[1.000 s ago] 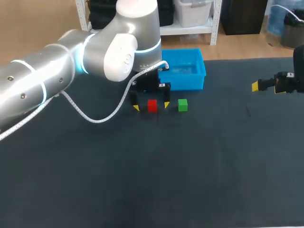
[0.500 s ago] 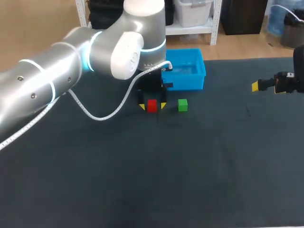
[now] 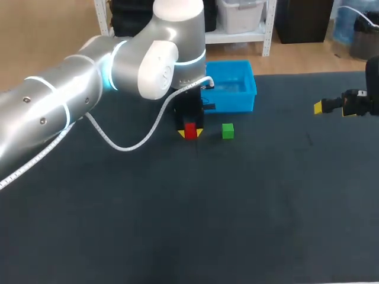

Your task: Use the left arm to pick the red cube and place it into the blue plastic box first, then use the right arm to grasp the green cube and put it into the same blue plastic box after the first action is fully finished.

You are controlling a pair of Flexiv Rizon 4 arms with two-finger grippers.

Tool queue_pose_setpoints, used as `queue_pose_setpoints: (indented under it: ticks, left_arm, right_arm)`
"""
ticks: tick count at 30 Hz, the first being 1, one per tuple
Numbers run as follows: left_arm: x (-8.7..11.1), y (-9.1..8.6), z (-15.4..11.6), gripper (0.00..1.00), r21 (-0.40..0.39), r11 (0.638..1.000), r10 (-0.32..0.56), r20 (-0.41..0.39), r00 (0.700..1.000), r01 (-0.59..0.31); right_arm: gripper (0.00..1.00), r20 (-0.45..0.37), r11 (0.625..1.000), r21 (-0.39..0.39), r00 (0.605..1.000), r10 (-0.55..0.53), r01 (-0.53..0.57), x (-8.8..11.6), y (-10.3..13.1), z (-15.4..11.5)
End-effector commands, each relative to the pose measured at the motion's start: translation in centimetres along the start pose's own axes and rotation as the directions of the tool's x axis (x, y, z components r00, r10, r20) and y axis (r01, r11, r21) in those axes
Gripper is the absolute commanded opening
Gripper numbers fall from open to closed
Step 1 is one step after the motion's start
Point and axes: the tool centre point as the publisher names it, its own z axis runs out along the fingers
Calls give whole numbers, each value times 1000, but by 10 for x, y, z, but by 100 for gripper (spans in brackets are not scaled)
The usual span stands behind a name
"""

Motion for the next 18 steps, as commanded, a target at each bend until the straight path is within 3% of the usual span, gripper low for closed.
queue_pose_setpoints:
  ticks: [1, 18]
  left_arm:
    - [4, 1, -12, 0, 11, 1000, 2, 11, 1000, -2]
    - [16, 2, -111, 0, 28, 999, 19, 117, 993, -23]
  right_arm:
    - [100, 0, 1000, 0, 1000, -1, 1, 0, 0, -1]
    - [100, 0, 1000, 0, 1000, -1, 1, 0, 0, -1]
